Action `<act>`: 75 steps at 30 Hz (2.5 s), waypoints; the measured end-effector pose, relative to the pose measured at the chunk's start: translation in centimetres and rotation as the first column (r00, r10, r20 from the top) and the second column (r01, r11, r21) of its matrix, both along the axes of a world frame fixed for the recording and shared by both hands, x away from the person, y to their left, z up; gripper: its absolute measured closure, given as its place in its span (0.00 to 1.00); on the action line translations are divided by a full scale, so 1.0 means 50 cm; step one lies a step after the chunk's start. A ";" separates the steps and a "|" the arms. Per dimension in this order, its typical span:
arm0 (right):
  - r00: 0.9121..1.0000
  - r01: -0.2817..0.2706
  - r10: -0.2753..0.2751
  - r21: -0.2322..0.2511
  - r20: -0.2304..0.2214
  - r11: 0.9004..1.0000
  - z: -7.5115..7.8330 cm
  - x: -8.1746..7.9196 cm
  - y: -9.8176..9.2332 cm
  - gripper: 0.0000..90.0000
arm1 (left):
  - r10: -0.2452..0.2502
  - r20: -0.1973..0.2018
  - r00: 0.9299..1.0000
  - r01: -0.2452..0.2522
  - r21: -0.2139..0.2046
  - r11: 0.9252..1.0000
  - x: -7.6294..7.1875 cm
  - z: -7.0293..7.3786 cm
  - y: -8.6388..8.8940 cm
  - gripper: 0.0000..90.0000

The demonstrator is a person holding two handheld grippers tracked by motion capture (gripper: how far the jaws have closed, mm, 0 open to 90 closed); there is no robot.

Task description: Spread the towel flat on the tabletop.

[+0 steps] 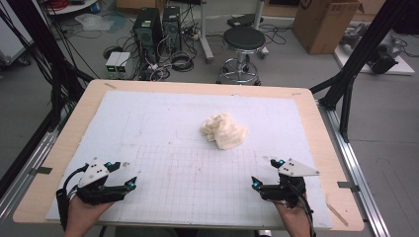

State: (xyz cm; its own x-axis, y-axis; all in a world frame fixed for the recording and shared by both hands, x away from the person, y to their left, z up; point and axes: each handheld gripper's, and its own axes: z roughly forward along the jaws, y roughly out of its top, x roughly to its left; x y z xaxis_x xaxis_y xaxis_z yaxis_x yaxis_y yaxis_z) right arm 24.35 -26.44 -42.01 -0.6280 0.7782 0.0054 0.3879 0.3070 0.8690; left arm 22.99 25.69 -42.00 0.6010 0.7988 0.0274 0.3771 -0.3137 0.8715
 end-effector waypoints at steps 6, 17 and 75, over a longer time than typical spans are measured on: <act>1.000 -0.002 0.002 -0.003 -0.004 1.000 -0.003 0.005 0.000 0.12 | 0.000 -0.003 1.000 0.000 0.001 1.000 0.005 -0.003 -0.001 0.27; 1.000 -0.005 0.005 -0.009 0.001 1.000 -0.001 -0.002 0.002 0.12 | -0.010 0.000 1.000 0.010 0.001 1.000 0.002 -0.003 -0.004 0.27; 0.994 -0.111 0.111 -0.056 0.008 0.992 0.132 0.246 0.186 0.23 | -0.018 0.004 1.000 0.018 -0.023 1.000 0.005 -0.004 -0.002 0.27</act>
